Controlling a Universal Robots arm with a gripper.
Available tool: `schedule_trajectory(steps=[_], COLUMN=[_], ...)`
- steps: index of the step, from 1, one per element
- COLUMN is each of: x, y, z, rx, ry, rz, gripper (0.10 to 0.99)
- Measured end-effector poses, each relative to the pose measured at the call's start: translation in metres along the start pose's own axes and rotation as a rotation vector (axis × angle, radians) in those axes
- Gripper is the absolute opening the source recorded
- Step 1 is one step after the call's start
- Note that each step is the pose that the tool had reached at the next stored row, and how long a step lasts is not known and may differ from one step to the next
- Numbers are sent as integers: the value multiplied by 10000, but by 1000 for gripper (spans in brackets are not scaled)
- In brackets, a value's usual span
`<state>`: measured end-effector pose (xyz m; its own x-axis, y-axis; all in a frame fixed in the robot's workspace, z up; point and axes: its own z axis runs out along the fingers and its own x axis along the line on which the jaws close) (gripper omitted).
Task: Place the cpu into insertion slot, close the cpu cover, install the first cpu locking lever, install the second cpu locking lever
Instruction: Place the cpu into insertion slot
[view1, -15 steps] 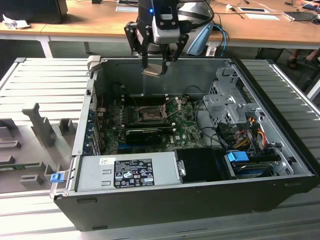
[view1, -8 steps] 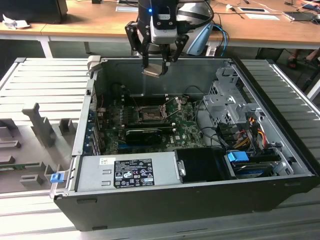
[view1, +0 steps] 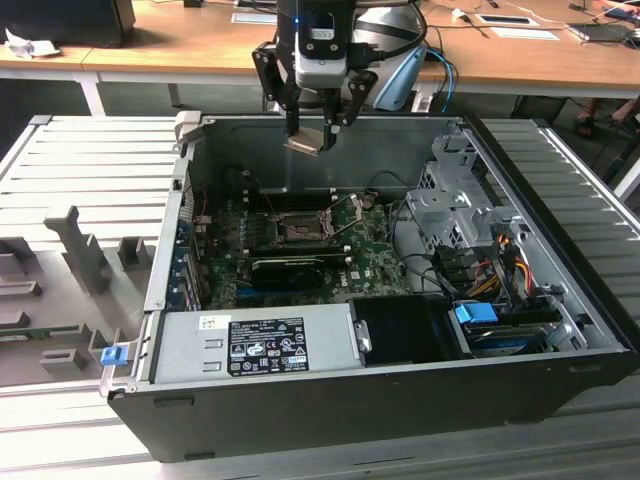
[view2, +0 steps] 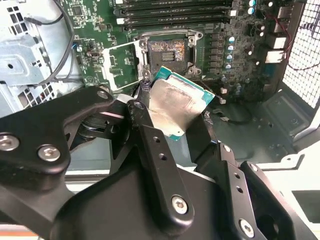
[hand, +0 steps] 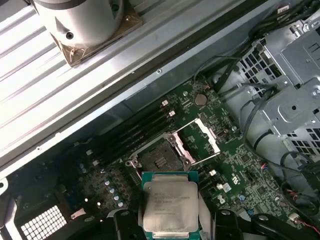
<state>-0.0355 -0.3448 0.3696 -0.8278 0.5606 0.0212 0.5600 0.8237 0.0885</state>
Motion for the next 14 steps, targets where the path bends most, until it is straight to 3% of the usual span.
schedule_trajectory(steps=[4,8,14], x=[0,8,11], y=[-1,-10,-14], z=[11,51,66], rx=[-16,-42,-166], ry=[-69,-114,-28], rz=[663,834,899], gripper=[533,533,533])
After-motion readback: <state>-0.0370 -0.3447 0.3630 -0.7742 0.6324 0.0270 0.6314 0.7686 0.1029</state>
